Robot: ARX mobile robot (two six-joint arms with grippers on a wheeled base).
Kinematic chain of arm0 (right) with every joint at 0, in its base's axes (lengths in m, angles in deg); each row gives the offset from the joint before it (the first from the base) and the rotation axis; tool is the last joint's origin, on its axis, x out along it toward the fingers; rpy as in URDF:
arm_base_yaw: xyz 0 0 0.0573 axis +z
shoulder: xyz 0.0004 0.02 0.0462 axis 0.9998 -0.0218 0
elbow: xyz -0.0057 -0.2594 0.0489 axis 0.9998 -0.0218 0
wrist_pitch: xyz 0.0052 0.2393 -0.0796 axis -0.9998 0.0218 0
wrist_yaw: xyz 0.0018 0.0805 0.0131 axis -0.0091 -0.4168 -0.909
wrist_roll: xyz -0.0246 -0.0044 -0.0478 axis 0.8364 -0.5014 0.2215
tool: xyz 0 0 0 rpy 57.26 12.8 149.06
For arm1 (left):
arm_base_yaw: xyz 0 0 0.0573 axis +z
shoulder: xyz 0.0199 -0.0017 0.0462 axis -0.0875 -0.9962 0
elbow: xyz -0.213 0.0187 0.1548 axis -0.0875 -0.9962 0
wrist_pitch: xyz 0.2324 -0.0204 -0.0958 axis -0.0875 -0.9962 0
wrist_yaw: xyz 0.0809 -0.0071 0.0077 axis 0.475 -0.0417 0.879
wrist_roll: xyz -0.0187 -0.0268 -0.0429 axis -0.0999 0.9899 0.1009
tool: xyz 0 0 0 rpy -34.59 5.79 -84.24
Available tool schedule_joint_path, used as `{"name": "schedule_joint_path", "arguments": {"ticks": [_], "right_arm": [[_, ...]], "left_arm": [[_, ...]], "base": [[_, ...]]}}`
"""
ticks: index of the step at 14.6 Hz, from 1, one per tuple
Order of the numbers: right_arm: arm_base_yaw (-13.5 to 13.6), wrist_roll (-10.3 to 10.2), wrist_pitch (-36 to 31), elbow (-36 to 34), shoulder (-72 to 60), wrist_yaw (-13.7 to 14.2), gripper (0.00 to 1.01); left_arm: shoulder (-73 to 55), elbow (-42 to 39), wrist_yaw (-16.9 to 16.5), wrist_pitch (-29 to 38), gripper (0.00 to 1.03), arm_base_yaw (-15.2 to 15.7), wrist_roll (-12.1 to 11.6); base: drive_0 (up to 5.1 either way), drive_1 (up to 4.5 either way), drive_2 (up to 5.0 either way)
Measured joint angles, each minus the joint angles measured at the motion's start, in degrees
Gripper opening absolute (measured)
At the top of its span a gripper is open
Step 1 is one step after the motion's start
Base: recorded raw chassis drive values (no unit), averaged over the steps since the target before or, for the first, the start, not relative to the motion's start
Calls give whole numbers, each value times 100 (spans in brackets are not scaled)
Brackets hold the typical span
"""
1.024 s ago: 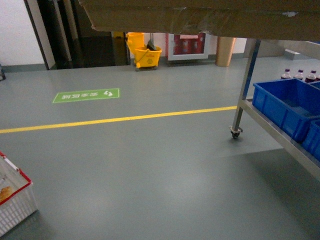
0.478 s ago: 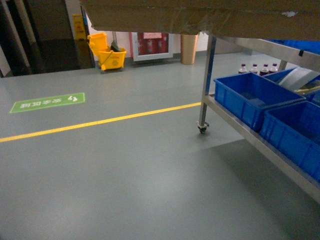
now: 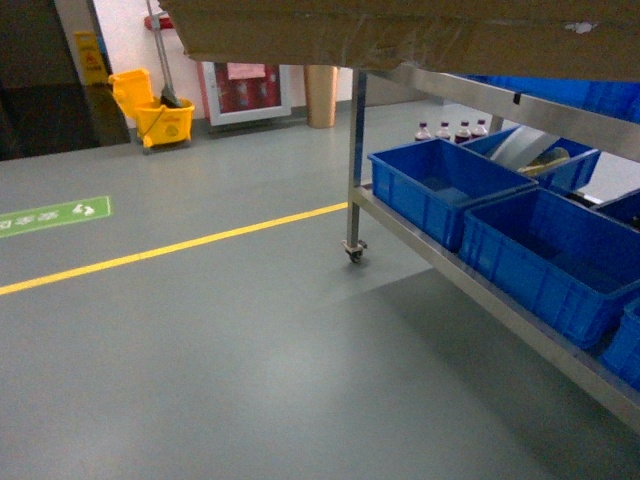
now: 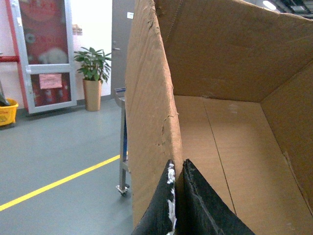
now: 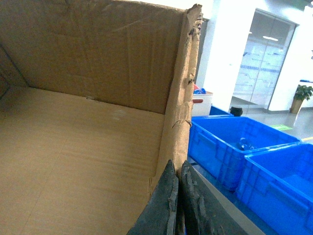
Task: Sort boxes to right shelf from conveyor
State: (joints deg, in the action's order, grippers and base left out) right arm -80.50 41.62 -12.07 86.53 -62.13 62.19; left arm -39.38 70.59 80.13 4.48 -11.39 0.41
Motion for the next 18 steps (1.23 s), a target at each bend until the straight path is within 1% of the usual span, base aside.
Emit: {"name": "schedule_joint_path", "arguments": {"ticks": [18], "right_arm": [[0, 0, 0, 0, 0, -2, 2]], "left_arm": [[0, 0, 0, 2, 2, 0, 0]], "base": [[-164, -164, -164]]}}
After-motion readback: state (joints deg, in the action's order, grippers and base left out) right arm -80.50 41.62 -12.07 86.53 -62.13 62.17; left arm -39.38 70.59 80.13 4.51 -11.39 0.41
